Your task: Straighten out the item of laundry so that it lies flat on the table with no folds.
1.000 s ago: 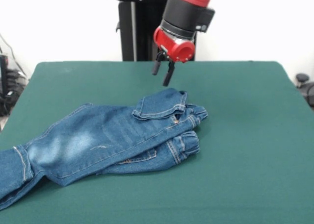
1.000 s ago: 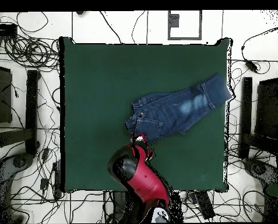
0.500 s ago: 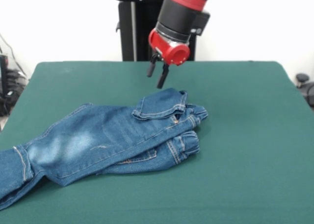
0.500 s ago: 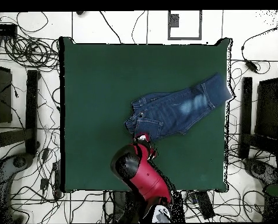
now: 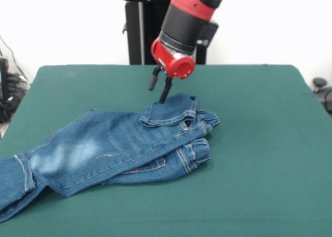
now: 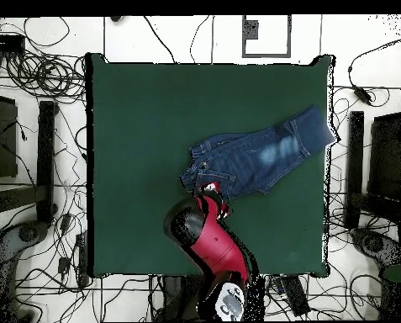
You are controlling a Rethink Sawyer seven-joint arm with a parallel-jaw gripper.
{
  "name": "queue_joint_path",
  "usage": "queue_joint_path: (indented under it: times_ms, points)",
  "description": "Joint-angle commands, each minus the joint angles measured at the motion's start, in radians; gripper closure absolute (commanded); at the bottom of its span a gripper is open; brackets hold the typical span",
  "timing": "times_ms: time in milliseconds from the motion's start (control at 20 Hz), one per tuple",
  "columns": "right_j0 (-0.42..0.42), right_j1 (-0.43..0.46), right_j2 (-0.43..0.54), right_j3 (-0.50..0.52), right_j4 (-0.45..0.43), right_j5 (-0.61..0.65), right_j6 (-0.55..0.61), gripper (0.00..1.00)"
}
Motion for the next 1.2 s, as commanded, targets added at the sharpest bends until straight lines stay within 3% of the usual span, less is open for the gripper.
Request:
queue_joint_path:
  times_ms: [50, 1200]
  points:
    - [0.04, 0.095, 0.018, -0.142, 0.076, 0.152, 0.173, 0.0]
    - [0.114, 0.16, -0.015, -0.203, 0.135, 0.189, 0.226, 0.0]
